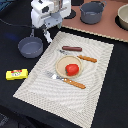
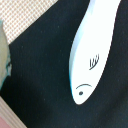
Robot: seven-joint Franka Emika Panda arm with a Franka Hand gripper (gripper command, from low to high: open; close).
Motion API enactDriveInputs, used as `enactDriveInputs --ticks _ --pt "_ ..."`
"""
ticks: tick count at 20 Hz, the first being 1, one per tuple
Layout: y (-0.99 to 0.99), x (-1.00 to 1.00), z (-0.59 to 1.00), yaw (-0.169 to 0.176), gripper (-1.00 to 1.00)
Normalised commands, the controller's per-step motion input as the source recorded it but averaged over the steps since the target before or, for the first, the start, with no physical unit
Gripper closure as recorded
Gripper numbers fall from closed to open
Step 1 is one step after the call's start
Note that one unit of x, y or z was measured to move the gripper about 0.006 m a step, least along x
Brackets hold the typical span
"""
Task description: Interact with the objects in diverse but meaningful ways.
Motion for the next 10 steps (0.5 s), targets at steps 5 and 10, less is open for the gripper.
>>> enactDriveInputs --ticks 5,10 --pt "-0.01 -0.39 -0.29 -0.018 -1.0" --pt "0.0 -0.36 -0.41 -0.01 -1.0"
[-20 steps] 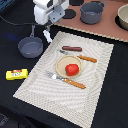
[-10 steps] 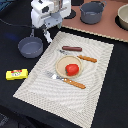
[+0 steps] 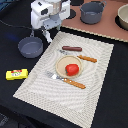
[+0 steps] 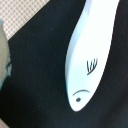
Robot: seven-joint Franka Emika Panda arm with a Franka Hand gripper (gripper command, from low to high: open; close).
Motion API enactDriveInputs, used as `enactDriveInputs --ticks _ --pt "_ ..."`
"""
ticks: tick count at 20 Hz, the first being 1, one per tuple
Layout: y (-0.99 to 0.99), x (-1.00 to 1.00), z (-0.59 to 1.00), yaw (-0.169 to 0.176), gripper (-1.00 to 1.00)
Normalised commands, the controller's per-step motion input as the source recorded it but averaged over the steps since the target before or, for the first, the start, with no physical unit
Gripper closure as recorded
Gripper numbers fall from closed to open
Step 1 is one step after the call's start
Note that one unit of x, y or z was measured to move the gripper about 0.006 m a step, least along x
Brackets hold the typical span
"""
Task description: Interact with the objects in diverse but meaningful ways.
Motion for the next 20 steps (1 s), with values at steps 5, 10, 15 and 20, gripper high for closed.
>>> enactDriveInputs --ticks 5,10,15,20 --pt "0.0 -0.32 -0.4 -0.01 -1.0" --pt "0.0 -0.22 -0.35 -0.003 1.0" --pt "0.0 -0.1 -0.31 -0.001 1.0" --pt "-0.01 -0.06 -0.31 0.0 1.0"
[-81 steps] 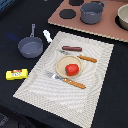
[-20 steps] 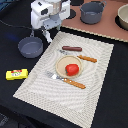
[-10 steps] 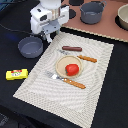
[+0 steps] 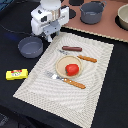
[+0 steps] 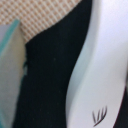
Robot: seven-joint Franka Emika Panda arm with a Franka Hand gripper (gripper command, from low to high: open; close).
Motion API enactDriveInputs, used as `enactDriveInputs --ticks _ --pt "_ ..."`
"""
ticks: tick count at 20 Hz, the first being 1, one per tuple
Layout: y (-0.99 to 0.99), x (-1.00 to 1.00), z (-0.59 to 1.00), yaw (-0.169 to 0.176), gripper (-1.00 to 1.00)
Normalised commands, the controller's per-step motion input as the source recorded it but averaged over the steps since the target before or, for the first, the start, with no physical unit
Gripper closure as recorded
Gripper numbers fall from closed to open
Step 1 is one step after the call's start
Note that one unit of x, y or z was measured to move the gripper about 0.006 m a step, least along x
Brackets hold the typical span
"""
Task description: Interact with the objects in diverse but meaningful ways.
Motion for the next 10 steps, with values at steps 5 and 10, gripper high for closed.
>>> enactDriveInputs --ticks 5,10 --pt "-0.01 -0.03 -0.32 0.0 1.0" --pt "0.02 -0.03 0.24 -0.001 1.0"
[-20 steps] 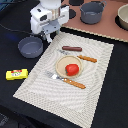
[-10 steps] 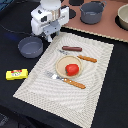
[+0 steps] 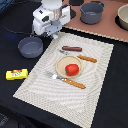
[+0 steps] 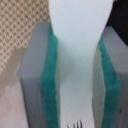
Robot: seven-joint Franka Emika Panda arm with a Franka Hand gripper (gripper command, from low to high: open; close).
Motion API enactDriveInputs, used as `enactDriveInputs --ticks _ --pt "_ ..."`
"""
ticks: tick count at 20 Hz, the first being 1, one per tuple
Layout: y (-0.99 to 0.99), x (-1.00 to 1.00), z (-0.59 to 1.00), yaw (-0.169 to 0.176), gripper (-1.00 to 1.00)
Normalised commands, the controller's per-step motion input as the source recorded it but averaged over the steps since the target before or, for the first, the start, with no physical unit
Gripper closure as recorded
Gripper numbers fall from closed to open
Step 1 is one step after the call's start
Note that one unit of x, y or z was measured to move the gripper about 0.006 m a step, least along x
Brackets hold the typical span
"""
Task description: Interact with the objects in diverse but meaningful ways.
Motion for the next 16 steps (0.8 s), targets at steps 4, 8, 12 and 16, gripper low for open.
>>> enactDriveInputs --ticks 4,8,12,16 --pt "0.06 -0.01 1.0 -0.012 1.0" --pt "0.09 0.04 1.0 -0.008 1.0" --pt "-0.04 0.48 0.89 -0.024 1.0" --pt "-0.3 0.75 0.38 -0.055 1.0"
